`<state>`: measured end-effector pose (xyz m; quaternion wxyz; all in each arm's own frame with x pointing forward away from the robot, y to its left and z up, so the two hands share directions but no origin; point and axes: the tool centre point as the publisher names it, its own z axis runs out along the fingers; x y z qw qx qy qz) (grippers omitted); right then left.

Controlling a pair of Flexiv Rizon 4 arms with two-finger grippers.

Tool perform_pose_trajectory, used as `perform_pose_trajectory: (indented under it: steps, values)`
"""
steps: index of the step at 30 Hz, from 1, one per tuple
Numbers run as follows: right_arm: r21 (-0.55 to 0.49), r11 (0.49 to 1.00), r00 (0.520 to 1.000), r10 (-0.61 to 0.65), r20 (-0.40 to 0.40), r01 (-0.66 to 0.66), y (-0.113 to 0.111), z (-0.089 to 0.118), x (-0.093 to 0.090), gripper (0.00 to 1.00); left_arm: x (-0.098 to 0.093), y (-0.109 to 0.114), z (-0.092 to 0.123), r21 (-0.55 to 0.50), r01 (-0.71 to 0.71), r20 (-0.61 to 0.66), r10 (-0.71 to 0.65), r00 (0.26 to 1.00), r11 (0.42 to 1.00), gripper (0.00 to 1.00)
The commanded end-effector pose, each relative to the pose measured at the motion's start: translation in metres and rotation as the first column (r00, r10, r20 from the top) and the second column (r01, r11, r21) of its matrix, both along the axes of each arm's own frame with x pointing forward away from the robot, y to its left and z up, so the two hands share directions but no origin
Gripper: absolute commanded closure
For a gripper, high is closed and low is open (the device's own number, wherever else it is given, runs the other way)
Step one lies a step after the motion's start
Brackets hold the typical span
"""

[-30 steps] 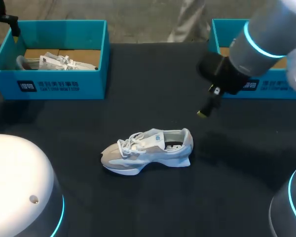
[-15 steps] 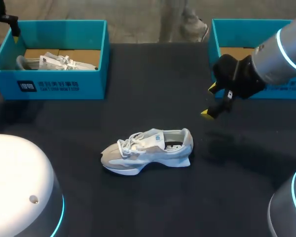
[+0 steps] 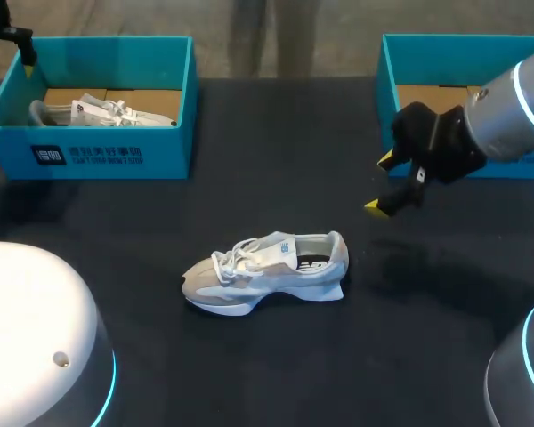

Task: Take the shoe out of the shoebox, open the shoe tongue, remove and reinsert the insole, then place the shoe into the shoebox

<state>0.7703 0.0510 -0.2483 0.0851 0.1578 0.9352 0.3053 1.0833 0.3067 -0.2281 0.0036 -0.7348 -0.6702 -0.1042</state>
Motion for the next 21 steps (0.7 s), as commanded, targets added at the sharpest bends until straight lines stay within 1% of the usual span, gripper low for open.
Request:
perform_pose_trajectory:
  steps: [1,2,4,6,7,8,11,13,14,15,17,21]
  values:
    - [0.107,0.992,0.998,0.056,0.036,-0.060,0.000,-0.018,-0.007,0.00,-0.001,0.000,0.000,-0.001,0.001,0.003,-0.001,1.000,1.000,0.00]
    - [0.122,0.991,0.998,0.054,0.039,-0.058,-0.002,-0.021,-0.008,0.00,-0.001,0.000,0.000,-0.001,0.001,0.003,-0.001,1.000,1.000,0.00]
    - [0.118,0.990,0.995,0.072,0.076,-0.080,-0.007,-0.027,-0.009,0.00,-0.001,0.000,0.000,-0.001,0.001,0.003,-0.001,1.000,1.000,0.00]
    - [0.126,0.989,0.994,0.071,0.080,-0.081,-0.012,-0.032,-0.010,0.00,-0.001,0.000,0.000,-0.001,0.001,0.003,-0.001,1.000,1.000,0.00]
    - [0.127,0.988,0.992,0.079,0.102,-0.092,-0.014,-0.034,-0.011,0.00,-0.001,0.000,0.000,-0.001,0.001,0.003,-0.001,1.000,1.000,0.00]
    - [0.123,0.988,0.991,0.085,0.106,-0.098,-0.016,-0.037,-0.012,0.00,-0.001,0.000,0.000,-0.001,0.001,0.003,-0.001,1.000,1.000,0.00]
    - [0.140,0.984,0.991,0.094,0.099,-0.108,-0.022,-0.043,-0.013,0.00,-0.001,0.000,0.000,-0.001,0.001,0.003,-0.001,1.000,1.000,0.00]
    - [0.132,0.984,0.989,0.110,0.099,-0.122,-0.025,-0.048,-0.014,0.00,-0.001,0.000,0.000,-0.001,0.001,0.003,-0.001,1.000,1.000,0.00]
    - [0.137,0.982,0.990,0.118,0.084,-0.128,-0.028,-0.051,-0.014,0.00,-0.001,0.000,0.000,-0.001,0.001,0.003,-0.001,1.000,1.000,0.00]
    - [0.140,0.980,0.987,0.132,0.091,-0.144,-0.029,-0.054,-0.015,0.00,-0.001,0.000,0.000,-0.001,0.001,0.003,-0.001,1.000,1.000,0.00]
    - [0.143,0.977,0.987,0.147,0.071,-0.156,-0.031,-0.059,-0.017,0.00,-0.001,0.000,0.000,-0.001,0.001,0.003,-0.001,1.000,1.000,0.00]
    - [0.159,0.965,0.978,0.199,0.067,-0.207,-0.034,-0.070,-0.024,0.00,-0.001,0.000,0.000,-0.001,0.001,0.003,-0.001,1.000,1.000,0.00]
